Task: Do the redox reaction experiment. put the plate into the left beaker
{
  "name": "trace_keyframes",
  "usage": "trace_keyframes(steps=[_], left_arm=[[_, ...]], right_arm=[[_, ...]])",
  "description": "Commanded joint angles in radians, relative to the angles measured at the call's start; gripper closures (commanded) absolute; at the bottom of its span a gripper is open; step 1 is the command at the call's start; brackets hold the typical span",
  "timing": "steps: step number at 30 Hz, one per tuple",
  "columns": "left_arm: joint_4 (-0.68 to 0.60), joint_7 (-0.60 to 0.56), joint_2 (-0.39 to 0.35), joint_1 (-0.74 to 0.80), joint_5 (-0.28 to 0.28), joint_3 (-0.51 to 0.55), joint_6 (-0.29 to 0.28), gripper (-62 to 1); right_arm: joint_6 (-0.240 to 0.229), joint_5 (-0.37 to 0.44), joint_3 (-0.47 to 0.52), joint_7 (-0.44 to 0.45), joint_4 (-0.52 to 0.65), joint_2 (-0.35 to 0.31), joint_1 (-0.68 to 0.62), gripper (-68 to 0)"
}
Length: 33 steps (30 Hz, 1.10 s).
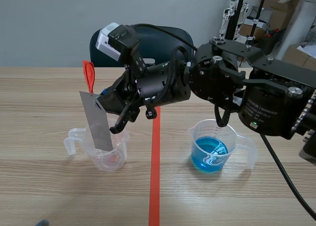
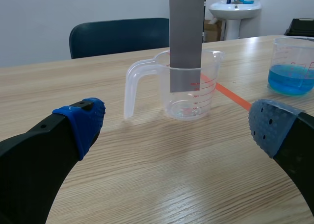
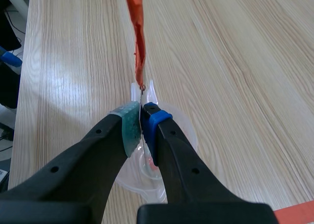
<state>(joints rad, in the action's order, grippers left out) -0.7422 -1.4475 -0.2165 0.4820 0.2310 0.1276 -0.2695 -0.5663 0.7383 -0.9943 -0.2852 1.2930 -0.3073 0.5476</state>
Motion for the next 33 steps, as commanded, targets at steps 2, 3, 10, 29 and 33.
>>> trace_keyframes(steps=[2, 3, 10, 29, 33], left_arm=[[-0.016, 0.000, 0.000, 0.000, -0.009, 0.008, -0.002, -61.9], [-0.016, 0.003, 0.000, 0.000, -0.009, 0.008, -0.002, -61.9], [-0.016, 0.004, 0.000, 0.000, -0.009, 0.008, -0.002, -61.9], [-0.016, 0.004, 0.000, 0.000, -0.009, 0.008, -0.002, -61.9], [-0.016, 0.003, 0.000, 0.000, -0.009, 0.008, -0.002, -61.9]], right_arm=[[-0.003, 0.001, 0.003, 0.022, -0.010, 0.015, 0.011, -0.6], [-0.003, 0.001, 0.001, 0.023, -0.018, 0.017, 0.011, -0.6], [-0.003, -0.051, -0.002, 0.077, -0.050, 0.019, 0.011, -0.6], [-0.002, -0.193, -0.041, 0.172, -0.090, 0.042, 0.000, -0.6], [-0.003, -0.216, -0.041, 0.188, -0.106, 0.050, -0.005, -0.6]])
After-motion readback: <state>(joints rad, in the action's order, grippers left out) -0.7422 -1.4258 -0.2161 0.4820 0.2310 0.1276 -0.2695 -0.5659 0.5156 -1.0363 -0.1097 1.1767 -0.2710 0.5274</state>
